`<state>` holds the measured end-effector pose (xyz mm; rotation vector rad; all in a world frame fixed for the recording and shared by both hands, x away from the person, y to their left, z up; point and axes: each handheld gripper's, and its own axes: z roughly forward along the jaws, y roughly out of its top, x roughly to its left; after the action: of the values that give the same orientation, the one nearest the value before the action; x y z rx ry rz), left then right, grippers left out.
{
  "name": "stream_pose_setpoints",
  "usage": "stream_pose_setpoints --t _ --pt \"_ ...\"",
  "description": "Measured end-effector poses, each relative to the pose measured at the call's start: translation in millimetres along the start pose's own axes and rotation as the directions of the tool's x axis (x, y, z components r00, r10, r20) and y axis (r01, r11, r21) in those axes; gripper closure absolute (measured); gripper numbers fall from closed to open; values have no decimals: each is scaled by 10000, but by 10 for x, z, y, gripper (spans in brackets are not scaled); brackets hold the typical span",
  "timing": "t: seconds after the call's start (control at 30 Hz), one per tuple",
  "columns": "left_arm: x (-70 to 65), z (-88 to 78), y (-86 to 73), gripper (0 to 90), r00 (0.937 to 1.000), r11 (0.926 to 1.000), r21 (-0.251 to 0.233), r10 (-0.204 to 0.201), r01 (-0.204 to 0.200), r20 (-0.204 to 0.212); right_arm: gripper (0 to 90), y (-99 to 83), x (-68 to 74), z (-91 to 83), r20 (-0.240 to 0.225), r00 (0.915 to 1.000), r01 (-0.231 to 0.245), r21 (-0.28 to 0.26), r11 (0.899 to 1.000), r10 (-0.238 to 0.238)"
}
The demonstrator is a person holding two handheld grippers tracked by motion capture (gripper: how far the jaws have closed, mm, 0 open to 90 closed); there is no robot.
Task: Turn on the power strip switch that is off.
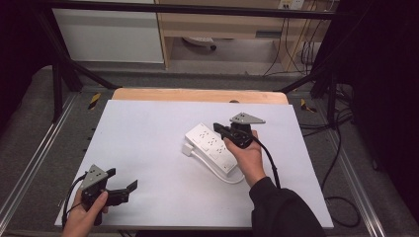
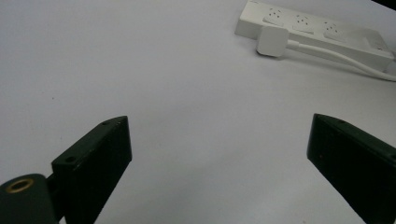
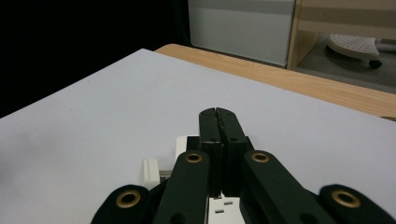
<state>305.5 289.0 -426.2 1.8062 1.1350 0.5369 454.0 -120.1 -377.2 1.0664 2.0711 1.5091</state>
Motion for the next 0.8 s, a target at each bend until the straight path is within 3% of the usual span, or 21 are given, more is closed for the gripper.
stream_pose_setpoints --t 0.8 --pt "14 2 -7 64 10000 10000 67 14 -14 12 900 -135 24 197 -139 9998 -144 497 9987 151"
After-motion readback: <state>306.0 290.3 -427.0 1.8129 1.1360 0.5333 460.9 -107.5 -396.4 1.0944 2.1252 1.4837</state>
